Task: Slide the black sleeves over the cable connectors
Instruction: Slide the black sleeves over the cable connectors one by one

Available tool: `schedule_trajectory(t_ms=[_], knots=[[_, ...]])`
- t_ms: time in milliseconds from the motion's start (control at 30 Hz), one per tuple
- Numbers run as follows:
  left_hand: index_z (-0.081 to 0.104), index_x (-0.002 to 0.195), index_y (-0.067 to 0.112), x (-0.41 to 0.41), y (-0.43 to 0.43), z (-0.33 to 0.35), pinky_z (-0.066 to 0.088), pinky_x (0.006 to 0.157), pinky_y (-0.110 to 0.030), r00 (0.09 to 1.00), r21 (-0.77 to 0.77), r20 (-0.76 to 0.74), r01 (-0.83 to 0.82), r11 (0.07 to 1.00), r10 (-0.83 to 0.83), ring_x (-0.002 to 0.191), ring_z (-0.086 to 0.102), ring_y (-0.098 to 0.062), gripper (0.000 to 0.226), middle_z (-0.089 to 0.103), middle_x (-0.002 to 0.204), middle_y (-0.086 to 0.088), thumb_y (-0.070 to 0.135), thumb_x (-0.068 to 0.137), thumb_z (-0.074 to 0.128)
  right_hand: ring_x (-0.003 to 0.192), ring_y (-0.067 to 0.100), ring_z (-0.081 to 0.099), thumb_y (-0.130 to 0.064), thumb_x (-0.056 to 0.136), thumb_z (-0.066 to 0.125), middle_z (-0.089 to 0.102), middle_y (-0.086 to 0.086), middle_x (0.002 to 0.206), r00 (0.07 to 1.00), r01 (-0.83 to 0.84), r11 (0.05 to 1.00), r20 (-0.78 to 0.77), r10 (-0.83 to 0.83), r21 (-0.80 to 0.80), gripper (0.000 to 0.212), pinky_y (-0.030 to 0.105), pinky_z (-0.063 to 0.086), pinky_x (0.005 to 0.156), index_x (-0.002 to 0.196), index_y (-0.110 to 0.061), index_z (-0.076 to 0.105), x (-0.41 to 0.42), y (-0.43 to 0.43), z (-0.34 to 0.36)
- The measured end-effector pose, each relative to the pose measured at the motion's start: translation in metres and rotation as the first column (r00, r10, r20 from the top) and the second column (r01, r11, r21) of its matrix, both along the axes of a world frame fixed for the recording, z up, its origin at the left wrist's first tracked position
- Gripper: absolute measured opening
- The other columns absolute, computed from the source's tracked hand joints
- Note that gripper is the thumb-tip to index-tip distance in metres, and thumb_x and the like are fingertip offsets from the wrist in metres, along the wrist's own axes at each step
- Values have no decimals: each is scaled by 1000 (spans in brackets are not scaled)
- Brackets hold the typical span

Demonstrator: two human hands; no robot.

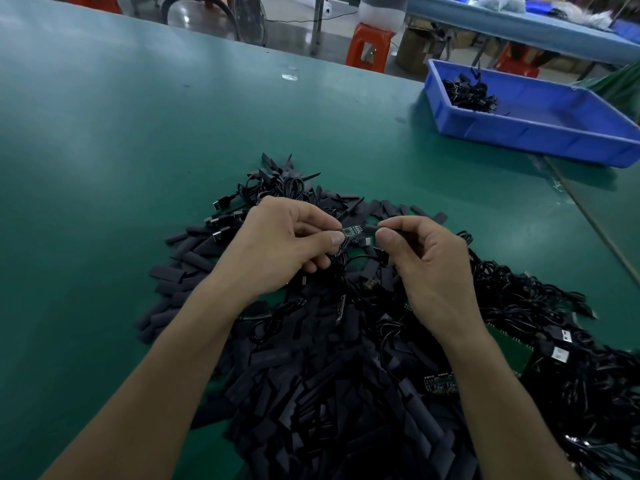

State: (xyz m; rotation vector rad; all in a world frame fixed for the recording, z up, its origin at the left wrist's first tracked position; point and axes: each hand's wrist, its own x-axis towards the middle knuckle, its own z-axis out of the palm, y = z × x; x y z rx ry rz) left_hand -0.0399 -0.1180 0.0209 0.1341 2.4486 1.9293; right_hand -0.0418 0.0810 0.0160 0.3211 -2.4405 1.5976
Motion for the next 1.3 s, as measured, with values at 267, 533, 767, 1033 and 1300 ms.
schedule_trajectory(t_ms=[267,533,767,1033,1300], knots=[[74,91,17,2,1,3,56,57,-19,1000,30,12,23,999,-24,60,70,-11,5,77,76,-2,12,90,73,64,-2,56,-26,92,70,64,-15,70,1000,1,1000,-11,-1,17,6,14,44,63,91,-32,68,-1,2,0],[74,90,15,1,1,1,55,57,-18,1000,28,13,9,1000,-10,59,69,-10,5,76,74,-1,11,91,72,66,-3,63,-21,86,75,73,-13,77,995,-56,996,74,61,-68,13,12,48,63,98,-26,72,-2,6,2],[75,88,15,1,-1,1,56,58,-18,999,43,30,22,999,-23,60,69,-10,5,76,73,-3,11,90,73,87,8,71,-26,85,76,76,-11,92,994,-90,996,72,87,31,19,29,58,84,104,-28,75,-3,9,4],[75,91,13,2,1,1,55,57,-18,1000,26,1,29,999,-29,61,69,-11,4,76,74,-3,9,89,74,78,14,70,-23,87,76,75,-10,84,996,-77,997,49,75,32,10,32,58,77,93,-31,75,-3,9,4],[75,91,13,1,-1,2,57,60,-19,999,42,-28,27,999,-26,63,71,-13,7,75,73,-7,7,87,76,59,0,57,-35,75,76,70,-12,70,974,-150,974,144,175,-172,26,12,43,57,97,-22,77,-3,13,5]])
